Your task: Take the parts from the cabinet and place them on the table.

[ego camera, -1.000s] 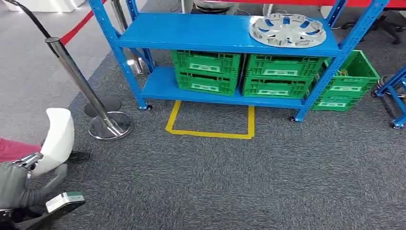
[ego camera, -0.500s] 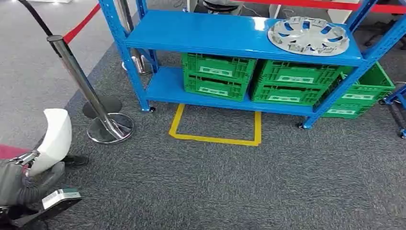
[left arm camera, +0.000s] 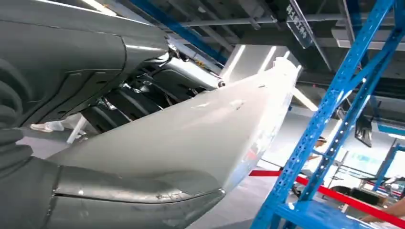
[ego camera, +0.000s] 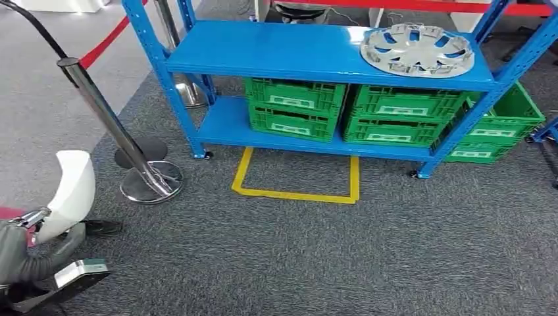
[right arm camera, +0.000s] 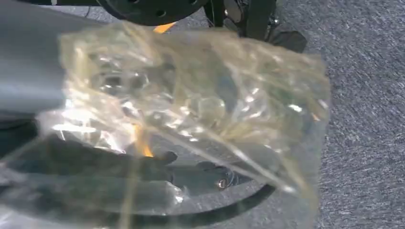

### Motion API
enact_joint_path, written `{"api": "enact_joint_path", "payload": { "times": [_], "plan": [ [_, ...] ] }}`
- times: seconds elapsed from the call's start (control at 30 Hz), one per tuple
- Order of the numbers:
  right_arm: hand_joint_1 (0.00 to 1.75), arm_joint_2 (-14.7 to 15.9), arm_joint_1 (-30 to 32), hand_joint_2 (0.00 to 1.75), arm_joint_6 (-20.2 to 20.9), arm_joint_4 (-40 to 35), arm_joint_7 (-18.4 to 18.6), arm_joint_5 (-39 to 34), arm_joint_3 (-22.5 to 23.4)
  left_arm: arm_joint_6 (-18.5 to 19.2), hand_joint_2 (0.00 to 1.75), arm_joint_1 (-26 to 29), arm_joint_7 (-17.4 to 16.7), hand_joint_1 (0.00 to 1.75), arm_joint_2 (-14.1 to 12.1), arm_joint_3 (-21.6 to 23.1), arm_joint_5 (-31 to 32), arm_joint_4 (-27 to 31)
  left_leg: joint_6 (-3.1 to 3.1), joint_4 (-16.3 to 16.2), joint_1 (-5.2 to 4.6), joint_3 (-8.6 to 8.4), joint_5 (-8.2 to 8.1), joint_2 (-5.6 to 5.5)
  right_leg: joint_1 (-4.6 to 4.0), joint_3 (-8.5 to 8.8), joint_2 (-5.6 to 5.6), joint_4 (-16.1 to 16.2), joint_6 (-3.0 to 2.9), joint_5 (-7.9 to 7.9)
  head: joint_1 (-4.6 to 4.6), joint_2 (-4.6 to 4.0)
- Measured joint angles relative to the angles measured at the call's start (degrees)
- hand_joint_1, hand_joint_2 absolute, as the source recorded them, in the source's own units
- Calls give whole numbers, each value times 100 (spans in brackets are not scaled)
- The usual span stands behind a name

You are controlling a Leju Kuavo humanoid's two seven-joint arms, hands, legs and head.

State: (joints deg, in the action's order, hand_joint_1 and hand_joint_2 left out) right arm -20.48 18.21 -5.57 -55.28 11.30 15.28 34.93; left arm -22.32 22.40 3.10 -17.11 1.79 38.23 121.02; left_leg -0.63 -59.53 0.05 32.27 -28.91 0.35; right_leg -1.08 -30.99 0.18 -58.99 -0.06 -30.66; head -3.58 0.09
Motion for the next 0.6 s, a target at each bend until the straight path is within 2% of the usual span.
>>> {"api": "enact_joint_path", "payload": {
  "times": [0.13,0.6],
  "plan": [
    [0,0,14,0,17,-46,17,-168,-33,28,175,1,0,175,20,-53,-59,0,22,15,0,-51,-15,0,-1,7,1,0,-33,-26,-2,0],
    [0,0,32,0,20,-81,22,-186,-79,-13,175,32,142,175,77,-188,125,0,28,24,0,-53,-15,0,-1,67,0,-1,-38,-32,-2,0]
  ]
}}
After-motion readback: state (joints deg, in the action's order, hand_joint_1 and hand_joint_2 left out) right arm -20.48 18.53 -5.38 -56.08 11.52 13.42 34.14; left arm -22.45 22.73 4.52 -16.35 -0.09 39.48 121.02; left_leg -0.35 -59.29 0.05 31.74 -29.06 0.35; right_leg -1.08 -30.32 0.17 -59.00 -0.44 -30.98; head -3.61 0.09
